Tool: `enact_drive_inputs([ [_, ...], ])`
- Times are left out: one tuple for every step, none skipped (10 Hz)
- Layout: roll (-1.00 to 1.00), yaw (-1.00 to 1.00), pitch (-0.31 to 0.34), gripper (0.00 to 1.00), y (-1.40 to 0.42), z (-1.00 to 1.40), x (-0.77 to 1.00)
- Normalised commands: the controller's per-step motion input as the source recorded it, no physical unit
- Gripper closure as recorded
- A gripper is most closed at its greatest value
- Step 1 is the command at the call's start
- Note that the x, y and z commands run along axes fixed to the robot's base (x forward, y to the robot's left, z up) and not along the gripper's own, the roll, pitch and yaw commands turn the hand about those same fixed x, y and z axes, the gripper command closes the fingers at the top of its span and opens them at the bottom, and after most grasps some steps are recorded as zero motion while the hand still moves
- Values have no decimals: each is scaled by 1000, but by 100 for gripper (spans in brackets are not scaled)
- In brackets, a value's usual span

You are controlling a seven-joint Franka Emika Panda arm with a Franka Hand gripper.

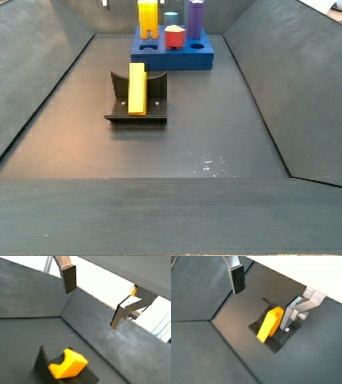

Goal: Pick up the arch object. Move up. Place the arch object on the fixture. Regrasp the arch object. Rotate the arch object. Move to above the board. Insert the arch object.
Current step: Regrasp the arch object.

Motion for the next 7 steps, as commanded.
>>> enact_drive_inputs([
  [1000, 97, 99, 0, -38, -13, 83],
  [887, 103, 104, 0, -38, -15, 87],
  [634, 118, 101, 0, -43, -13, 89],
  [444, 128, 97, 0, -43, -18, 89],
  [249, 140, 82, 0, -28, -4, 86],
  [100, 62, 70, 0, 78, -1000, 34],
  [64, 77, 26, 0, 76, -1000, 34],
])
